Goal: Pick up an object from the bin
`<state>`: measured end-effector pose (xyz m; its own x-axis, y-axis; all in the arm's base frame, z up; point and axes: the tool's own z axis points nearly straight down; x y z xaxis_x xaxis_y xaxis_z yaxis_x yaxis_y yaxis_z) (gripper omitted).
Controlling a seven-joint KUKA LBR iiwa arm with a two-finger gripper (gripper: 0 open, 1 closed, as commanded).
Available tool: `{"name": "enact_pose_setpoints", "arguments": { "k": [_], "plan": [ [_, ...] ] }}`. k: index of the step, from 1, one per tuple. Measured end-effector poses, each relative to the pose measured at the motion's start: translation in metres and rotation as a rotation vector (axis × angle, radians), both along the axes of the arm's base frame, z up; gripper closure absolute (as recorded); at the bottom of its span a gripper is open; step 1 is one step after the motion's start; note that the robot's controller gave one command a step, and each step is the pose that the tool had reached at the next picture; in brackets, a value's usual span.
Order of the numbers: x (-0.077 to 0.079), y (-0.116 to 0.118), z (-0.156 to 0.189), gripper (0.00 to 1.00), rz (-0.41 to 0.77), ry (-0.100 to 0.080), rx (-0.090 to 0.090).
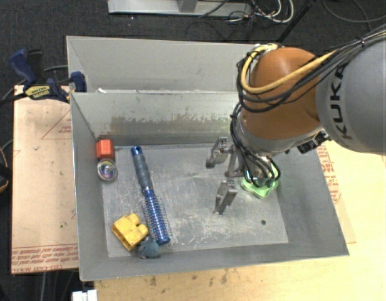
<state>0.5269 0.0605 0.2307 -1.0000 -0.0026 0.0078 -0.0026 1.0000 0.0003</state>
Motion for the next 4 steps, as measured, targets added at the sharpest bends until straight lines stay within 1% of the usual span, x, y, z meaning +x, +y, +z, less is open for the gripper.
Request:
{"name": "enact_pose_setpoints", "arguments": {
  "k": [1,2,3,4],
  "plan": [
    [-0.030,0.061,-0.076,0.00,0.122,0.000,0.002],
    [-0.024,0.183,-0.158,0.00,0.221,-0.017,0.005],
    [-0.022,0.183,-0.155,1.00,0.216,-0.025,0.010],
    [-0.008,0.181,0.002,1.00,0.423,-0.019,0.004]
  ]
}}
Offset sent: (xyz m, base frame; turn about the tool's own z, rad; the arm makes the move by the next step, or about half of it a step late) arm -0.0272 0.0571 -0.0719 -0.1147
